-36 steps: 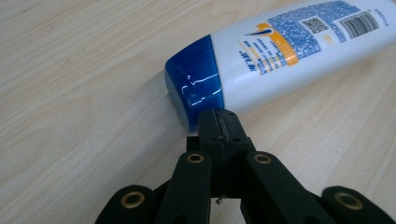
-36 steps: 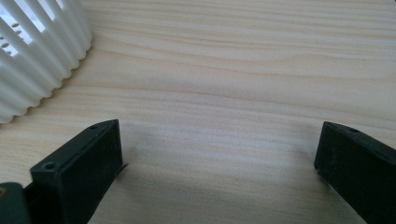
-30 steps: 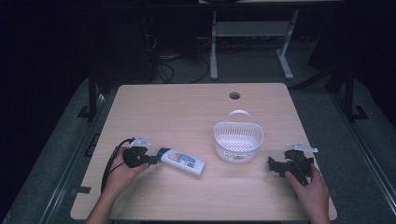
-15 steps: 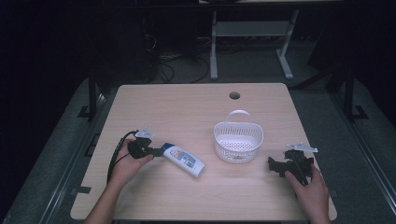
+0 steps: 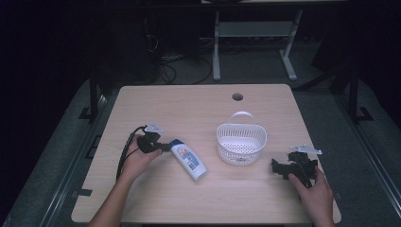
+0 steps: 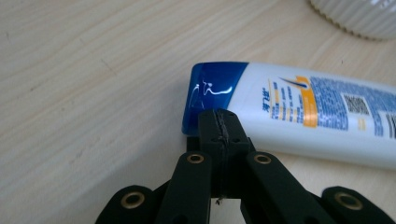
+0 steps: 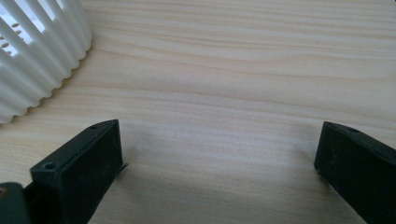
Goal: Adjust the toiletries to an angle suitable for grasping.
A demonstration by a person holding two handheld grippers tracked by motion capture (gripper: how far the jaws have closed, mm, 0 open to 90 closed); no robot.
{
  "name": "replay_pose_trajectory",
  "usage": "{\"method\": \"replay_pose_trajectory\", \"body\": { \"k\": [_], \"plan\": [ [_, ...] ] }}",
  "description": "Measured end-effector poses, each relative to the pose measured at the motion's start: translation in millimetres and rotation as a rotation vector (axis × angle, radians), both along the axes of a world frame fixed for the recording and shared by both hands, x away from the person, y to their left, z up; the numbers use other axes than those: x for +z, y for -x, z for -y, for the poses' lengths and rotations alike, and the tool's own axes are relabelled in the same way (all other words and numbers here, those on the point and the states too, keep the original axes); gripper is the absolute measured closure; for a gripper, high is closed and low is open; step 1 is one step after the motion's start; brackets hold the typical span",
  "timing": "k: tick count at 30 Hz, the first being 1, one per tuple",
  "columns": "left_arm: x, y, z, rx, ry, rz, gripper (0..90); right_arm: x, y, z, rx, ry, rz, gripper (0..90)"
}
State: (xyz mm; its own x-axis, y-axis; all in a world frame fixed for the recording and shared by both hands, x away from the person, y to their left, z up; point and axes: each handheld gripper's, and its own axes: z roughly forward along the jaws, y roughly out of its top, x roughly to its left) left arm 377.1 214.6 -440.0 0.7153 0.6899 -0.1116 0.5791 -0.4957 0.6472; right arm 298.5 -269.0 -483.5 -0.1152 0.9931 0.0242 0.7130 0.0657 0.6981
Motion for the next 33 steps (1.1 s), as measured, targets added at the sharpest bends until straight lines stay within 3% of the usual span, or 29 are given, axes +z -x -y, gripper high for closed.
{"method": "replay_pose_trajectory", "body": {
  "k": [8, 15, 23, 33],
  "plan": [
    [-0.8, -6.9, 6.7, 0.002, 0.008, 0.01, 90.0, 0.0, 0.0, 0.0, 0.0, 0.0, 0.0, 0.4],
    [4.8, 1.9, 14.6, -0.024, 0.044, 0.024, 90.0, 0.0, 0.0, 0.0, 0.0, 0.0, 0.0, 0.4],
    [17.4, 19.8, 48.9, -0.14, 0.077, 0.038, 90.0, 0.0, 0.0, 0.0, 0.0, 0.0, 0.0, 0.4],
    [12.8, 36.5, 91.6, -0.262, 0.064, 0.02, 90.0, -0.1, -0.2, 0.2, 0.003, 0.0, 0.001, 0.4]
  ]
}}
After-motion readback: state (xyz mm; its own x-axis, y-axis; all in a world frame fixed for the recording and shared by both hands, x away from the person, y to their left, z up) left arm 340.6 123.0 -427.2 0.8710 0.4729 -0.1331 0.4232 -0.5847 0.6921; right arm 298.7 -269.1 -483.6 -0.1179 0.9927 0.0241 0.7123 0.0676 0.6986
